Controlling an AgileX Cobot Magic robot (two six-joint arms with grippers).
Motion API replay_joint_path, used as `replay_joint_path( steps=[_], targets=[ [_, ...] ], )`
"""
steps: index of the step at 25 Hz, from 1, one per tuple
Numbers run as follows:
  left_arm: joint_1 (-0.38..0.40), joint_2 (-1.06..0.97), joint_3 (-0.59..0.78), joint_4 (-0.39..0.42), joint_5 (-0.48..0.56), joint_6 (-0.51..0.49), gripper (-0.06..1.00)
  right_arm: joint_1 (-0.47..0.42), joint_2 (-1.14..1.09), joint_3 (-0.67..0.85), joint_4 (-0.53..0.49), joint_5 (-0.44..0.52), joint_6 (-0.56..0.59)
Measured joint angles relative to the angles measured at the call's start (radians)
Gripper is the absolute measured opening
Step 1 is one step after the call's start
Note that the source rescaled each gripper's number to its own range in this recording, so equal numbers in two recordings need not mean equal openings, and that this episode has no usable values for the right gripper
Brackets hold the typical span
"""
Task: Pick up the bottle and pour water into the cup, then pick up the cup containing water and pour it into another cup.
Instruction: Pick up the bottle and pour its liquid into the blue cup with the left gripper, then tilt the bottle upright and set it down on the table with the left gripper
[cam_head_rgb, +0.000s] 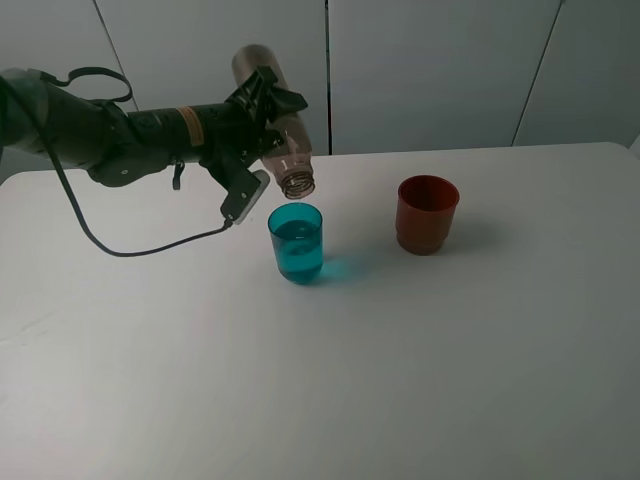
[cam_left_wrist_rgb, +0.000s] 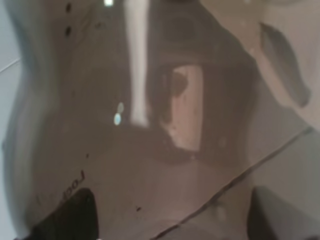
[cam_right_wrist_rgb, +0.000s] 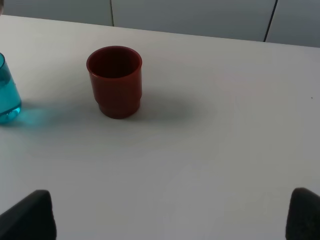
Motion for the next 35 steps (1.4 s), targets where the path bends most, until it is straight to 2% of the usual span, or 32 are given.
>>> replay_joint_path(
  steps=[4,9,13,18,28,35],
  targets=[
    [0.000,-0.002,0.007,0.000,-0.026,-0.067,0.01,0.000,0.000,0.000,0.000,0.000,0.000],
    [0.002,-0.034,0.071,-0.003,-0.041,-0.099,0.01,0.000,0.000,0.000,0.000,0.000,0.000],
    [0.014,-0.063,0.098,-0.009,-0.043,-0.246,0.01,0.000,0.000,0.000,0.000,0.000,0.000],
    [0.031,-0.104,0.098,-0.015,-0.041,-0.575,0.01,0.000,0.000,0.000,0.000,0.000,0.000],
    [0.072,-0.117,0.098,0.005,0.045,-1.276,0.01,0.000,0.000,0.000,0.000,0.000,0.000],
    [0.140,-0.117,0.099,0.165,0.074,-1.730,0.01,0.000,0.000,0.000,0.000,0.000,0.000]
  ],
)
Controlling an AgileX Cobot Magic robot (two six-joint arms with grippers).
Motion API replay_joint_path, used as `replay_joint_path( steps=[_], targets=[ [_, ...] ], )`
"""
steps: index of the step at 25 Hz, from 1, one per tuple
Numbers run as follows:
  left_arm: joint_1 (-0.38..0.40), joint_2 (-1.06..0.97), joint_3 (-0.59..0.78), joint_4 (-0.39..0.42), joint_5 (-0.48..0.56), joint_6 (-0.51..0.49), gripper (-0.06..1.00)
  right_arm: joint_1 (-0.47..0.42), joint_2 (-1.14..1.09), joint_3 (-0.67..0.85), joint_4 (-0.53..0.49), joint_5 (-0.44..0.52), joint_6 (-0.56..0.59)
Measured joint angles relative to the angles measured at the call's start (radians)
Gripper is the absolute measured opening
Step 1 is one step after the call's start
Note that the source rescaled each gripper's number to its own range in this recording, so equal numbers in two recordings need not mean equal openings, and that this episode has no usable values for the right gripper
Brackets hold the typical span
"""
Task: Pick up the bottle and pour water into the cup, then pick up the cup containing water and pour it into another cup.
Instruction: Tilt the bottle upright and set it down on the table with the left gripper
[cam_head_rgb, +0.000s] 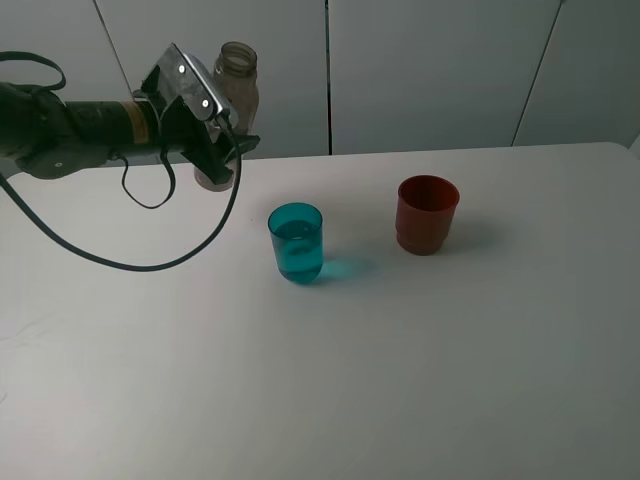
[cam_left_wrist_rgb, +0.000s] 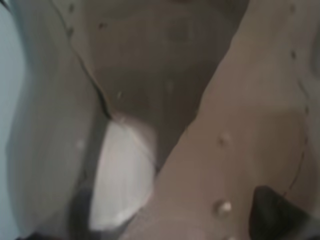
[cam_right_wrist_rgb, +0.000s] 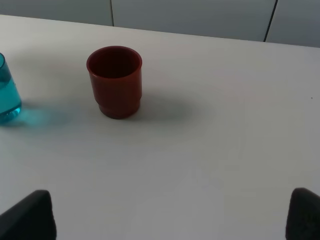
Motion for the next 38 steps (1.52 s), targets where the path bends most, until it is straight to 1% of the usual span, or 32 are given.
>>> replay_joint_path(
  steps=[3,5,7,12,15,18,21,25,28,33,38],
  targets=[
    [0.044,0.000,0.000,0.101,-0.052,-0.149,0.01,0.000,0.000,0.000,0.000,0.000,0.000],
    [0.073,0.000,0.000,0.158,-0.083,-0.224,0.01,0.000,0.000,0.000,0.000,0.000,0.000],
    [0.095,0.000,0.000,0.181,-0.093,-0.272,0.01,0.000,0.000,0.000,0.000,0.000,0.000],
    [0.129,0.035,0.000,0.205,-0.150,-0.302,0.01,0.000,0.000,0.000,0.000,0.000,0.000],
    [0.137,0.080,0.000,0.260,-0.252,-0.304,0.01,0.000,0.000,0.000,0.000,0.000,0.000],
    [0.137,0.128,0.000,0.281,-0.353,-0.304,0.01,0.000,0.000,0.000,0.000,0.000,0.002],
    [0.137,0.168,0.000,0.260,-0.399,-0.302,0.01,0.000,0.000,0.000,0.000,0.000,0.002],
    [0.143,0.208,0.000,0.164,-0.419,-0.296,0.01,0.000,0.000,0.000,0.000,0.000,0.002],
    [0.158,0.216,0.000,0.111,-0.457,-0.264,0.01,0.000,0.000,0.000,0.000,0.000,0.002],
    [0.177,0.223,0.000,0.086,-0.461,-0.229,0.01,0.000,0.000,0.000,0.000,0.000,0.000],
    [0.176,0.270,-0.013,0.057,-0.463,-0.213,0.01,0.000,0.000,0.000,0.000,0.000,0.000]
  ],
)
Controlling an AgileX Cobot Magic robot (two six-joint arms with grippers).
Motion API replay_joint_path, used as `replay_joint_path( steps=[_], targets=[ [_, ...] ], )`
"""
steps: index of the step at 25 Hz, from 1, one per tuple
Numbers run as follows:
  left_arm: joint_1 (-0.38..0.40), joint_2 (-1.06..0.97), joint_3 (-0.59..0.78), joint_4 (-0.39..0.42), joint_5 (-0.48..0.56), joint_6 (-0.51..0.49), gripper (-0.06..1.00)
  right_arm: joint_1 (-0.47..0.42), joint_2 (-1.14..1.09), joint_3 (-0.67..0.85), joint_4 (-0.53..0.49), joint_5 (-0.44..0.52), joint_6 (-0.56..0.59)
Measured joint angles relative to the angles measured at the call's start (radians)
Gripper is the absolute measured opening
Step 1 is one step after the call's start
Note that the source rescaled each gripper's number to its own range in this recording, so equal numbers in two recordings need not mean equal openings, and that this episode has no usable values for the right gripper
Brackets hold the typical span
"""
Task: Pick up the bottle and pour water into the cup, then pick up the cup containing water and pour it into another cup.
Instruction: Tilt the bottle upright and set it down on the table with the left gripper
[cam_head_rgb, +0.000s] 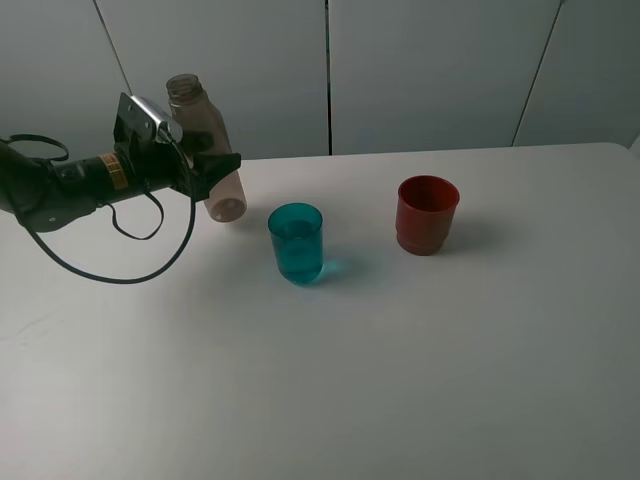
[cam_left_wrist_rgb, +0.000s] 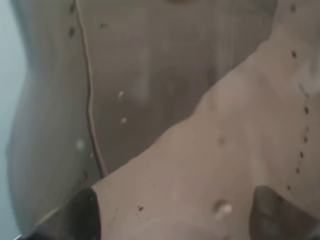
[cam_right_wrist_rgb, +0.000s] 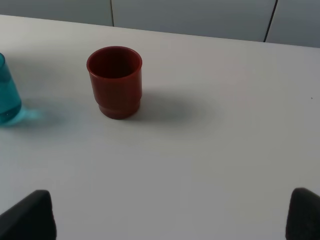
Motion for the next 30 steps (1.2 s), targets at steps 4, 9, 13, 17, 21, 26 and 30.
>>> replay_joint_path(
  steps=[4,9,13,17,21,26,30],
  targets=[
    [0.000,0.018,-0.007,-0.014,0.006,0.004,0.01,0.000,0.000,0.000,0.000,0.000,0.000],
    [0.000,0.018,-0.008,-0.034,-0.014,0.006,0.01,0.000,0.000,0.000,0.000,0.000,0.000],
    [0.000,0.018,-0.008,-0.039,-0.018,0.006,0.01,0.000,0.000,0.000,0.000,0.000,0.000],
    [0.000,0.021,-0.008,-0.041,-0.018,0.006,0.01,0.000,0.000,0.000,0.000,0.000,0.000],
    [0.000,0.043,-0.010,-0.048,-0.016,0.006,0.01,0.000,0.000,0.000,0.000,0.000,0.000],
    [0.000,0.048,-0.010,-0.050,-0.016,0.014,0.01,0.000,0.000,0.000,0.000,0.000,0.000],
    [0.000,0.048,-0.010,-0.050,-0.018,0.016,0.15,0.000,0.000,0.000,0.000,0.000,0.000]
  ],
)
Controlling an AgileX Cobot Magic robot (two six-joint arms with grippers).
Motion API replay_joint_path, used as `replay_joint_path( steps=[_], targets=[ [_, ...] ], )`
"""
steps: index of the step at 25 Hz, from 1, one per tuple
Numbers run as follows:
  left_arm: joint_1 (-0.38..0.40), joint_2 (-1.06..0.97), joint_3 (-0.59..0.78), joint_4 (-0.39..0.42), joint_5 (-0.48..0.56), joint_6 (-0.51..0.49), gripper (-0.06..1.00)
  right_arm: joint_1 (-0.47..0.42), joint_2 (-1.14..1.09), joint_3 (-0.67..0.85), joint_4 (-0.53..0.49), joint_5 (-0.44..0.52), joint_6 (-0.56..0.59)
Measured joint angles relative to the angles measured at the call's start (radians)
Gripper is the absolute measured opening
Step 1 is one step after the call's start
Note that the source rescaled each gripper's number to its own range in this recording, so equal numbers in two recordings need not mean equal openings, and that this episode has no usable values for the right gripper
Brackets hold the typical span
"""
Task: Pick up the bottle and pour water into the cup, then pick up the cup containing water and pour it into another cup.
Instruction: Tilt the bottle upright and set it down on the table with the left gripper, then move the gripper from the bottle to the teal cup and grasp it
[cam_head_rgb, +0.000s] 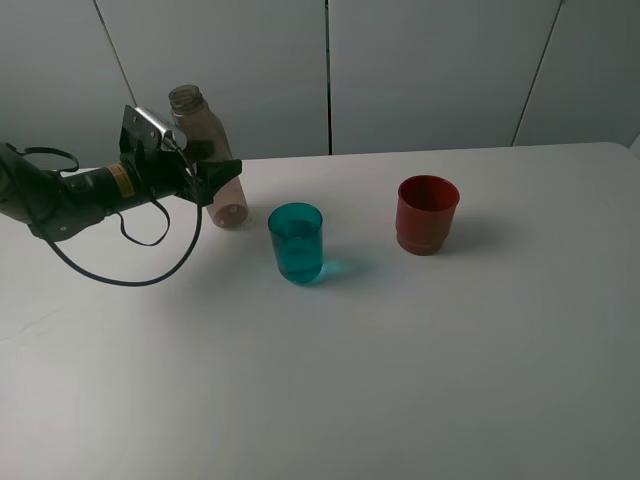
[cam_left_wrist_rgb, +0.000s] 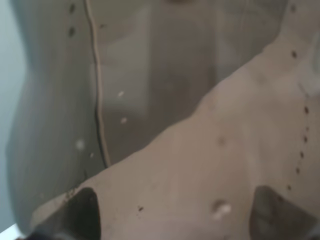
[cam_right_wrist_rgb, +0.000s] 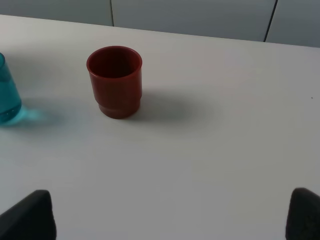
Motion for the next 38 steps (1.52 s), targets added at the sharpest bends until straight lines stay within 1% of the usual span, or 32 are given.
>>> replay_joint_path(
  steps=[1,2,4,7,13,18,22,25,27,29,33,38],
  targets=[
    [0.000,0.000,0.000,0.000,-0.002,0.002,0.50,0.000,0.000,0.000,0.000,0.000,0.000],
    [0.000,0.000,0.000,0.000,-0.002,0.002,0.77,0.000,0.000,0.000,0.000,0.000,0.000],
    [0.000,0.000,0.000,-0.002,-0.002,0.004,0.94,0.000,0.000,0.000,0.000,0.000,0.000],
    [0.000,0.000,0.000,-0.002,-0.002,0.004,0.99,0.000,0.000,0.000,0.000,0.000,0.000],
    [0.000,0.000,0.000,0.000,-0.006,0.004,0.99,0.000,0.000,0.000,0.000,0.000,0.000],
    [0.000,-0.002,0.000,0.041,0.002,-0.003,0.99,0.000,0.000,0.000,0.000,0.000,0.000],
    [0.000,-0.038,0.000,0.072,0.059,-0.044,0.99,0.000,0.000,0.000,0.000,0.000,0.000],
    [0.000,-0.069,-0.002,0.112,0.135,-0.084,0.99,0.000,0.000,0.000,0.000,0.000,0.000],
    [0.000,-0.083,-0.002,0.142,0.180,-0.096,0.99,0.000,0.000,0.000,0.000,0.000,0.000],
    [0.000,-0.099,0.007,0.157,0.199,-0.102,0.99,0.000,0.000,0.000,0.000,0.000,0.000],
    [0.000,-0.137,0.051,0.160,0.234,-0.106,1.00,0.000,0.000,0.000,0.000,0.000,0.000],
    [0.000,-0.175,0.110,0.163,0.307,-0.108,1.00,0.000,0.000,0.000,0.000,0.000,0.000]
  ],
)
